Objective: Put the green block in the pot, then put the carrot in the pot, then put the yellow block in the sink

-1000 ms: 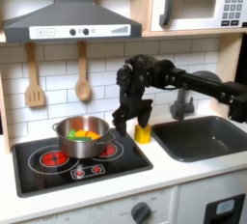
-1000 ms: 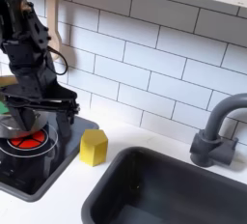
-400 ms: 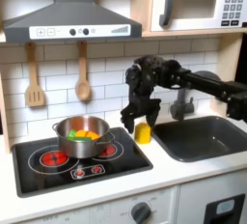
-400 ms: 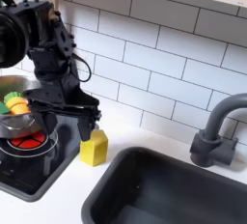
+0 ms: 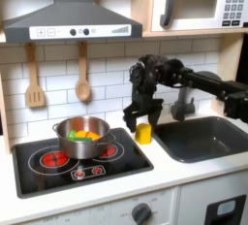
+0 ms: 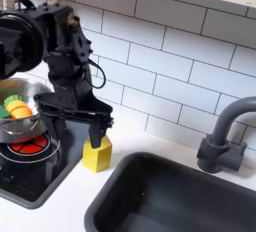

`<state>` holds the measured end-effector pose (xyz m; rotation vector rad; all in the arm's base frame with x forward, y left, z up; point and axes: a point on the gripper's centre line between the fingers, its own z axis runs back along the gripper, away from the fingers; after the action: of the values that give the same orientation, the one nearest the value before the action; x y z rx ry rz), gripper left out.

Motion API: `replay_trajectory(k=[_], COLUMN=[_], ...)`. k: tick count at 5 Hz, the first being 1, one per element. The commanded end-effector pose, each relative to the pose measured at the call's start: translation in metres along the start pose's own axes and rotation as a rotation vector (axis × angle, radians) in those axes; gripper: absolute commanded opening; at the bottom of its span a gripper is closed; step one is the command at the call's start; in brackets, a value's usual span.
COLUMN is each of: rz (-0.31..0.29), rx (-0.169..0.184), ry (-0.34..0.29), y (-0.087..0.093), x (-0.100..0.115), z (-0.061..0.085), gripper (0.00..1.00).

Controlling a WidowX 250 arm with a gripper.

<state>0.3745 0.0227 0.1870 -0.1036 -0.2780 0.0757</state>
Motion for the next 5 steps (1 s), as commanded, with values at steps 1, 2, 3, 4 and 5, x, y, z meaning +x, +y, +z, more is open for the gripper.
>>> replay_trajectory(k=[1, 2, 3, 4, 5], rz=[0.008, -0.010, -0.022, -0.009, -0.017], rx=[0.002, -0.009, -0.012, -0.003, -0.010], ry=[-0.009, -0.002, 0.008, 0.035, 0.037], y=[-0.004, -0.012, -0.012, -0.009, -0.013], x=[0.008, 0.007, 0.007, 0.006, 0.008], z=[0.000, -0.003, -0.002, -0.010, -0.014], gripper=[1.00, 1.00, 1.00, 1.00, 1.00])
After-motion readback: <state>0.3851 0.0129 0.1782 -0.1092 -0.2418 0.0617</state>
